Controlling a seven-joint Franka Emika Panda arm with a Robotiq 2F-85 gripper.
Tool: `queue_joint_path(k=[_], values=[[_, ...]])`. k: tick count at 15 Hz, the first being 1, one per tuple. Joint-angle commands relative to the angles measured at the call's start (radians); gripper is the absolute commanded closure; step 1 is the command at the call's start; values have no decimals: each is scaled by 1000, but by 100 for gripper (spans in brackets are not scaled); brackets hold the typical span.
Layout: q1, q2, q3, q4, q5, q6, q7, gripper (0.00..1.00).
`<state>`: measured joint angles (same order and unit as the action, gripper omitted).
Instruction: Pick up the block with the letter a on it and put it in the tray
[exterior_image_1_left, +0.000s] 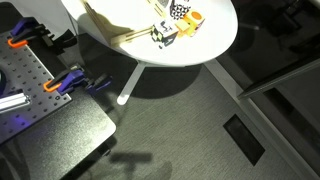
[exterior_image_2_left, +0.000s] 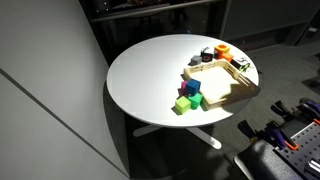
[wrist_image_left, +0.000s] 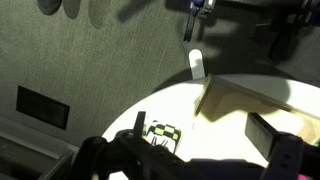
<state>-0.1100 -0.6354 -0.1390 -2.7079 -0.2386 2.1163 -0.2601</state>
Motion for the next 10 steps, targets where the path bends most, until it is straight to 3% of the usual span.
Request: queue_joint_path(k=[1, 5, 10], values=[[10, 102, -29, 82, 30, 64, -7, 0], [11, 209, -61, 167, 92, 103, -22, 0], [11, 370, -103, 291, 214, 58, -67, 0]])
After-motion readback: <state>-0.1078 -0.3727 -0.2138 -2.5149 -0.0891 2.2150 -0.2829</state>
